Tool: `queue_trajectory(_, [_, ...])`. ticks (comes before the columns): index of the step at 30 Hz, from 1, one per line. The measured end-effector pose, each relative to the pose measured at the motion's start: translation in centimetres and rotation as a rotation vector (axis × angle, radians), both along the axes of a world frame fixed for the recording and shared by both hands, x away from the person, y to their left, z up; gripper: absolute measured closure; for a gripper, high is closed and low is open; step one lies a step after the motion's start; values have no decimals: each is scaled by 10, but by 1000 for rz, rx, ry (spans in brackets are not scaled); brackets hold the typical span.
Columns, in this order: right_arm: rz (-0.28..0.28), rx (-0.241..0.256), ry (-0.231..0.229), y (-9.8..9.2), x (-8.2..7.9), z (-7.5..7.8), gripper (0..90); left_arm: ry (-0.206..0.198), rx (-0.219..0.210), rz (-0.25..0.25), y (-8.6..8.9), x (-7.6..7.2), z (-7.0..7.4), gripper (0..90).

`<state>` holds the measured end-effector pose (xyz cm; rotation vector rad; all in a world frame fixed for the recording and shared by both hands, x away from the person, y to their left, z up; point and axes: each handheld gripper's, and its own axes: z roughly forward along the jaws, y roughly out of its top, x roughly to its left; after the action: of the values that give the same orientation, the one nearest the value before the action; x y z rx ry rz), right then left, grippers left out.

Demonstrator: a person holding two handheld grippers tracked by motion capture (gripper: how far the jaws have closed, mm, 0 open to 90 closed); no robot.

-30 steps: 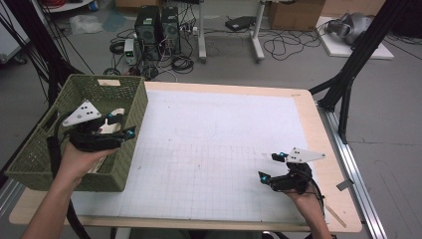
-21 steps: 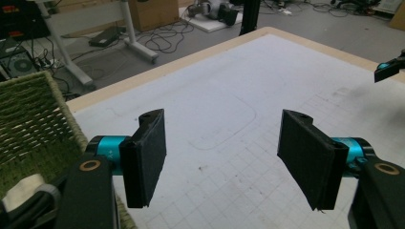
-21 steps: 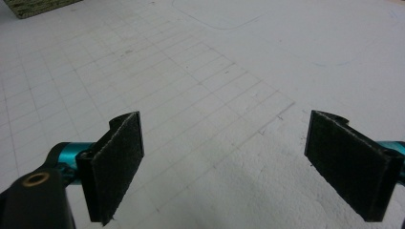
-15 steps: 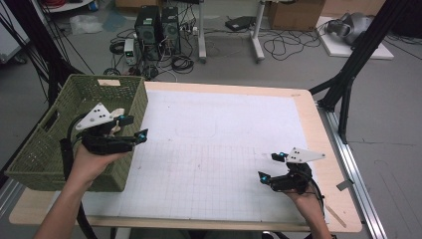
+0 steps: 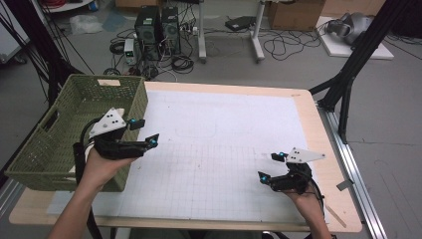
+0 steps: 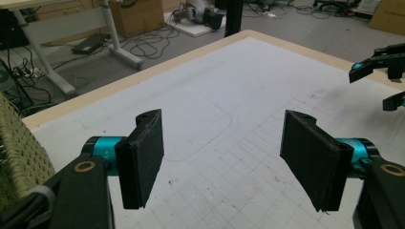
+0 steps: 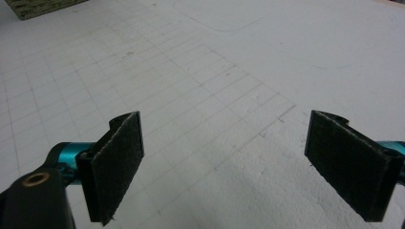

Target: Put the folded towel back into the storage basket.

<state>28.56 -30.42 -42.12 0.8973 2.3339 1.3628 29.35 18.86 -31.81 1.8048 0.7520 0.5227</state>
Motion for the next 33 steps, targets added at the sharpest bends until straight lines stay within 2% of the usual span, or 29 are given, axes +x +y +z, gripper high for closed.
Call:
queue_trajectory(20, [8, -1, 2, 3, -2, 1, 124, -14, 23, -18, -22, -6, -20, 314])
queue_trajectory(33, [10, -2, 0, 3, -2, 1, 124, -9, 5, -17, -31, -9, -36, 298])
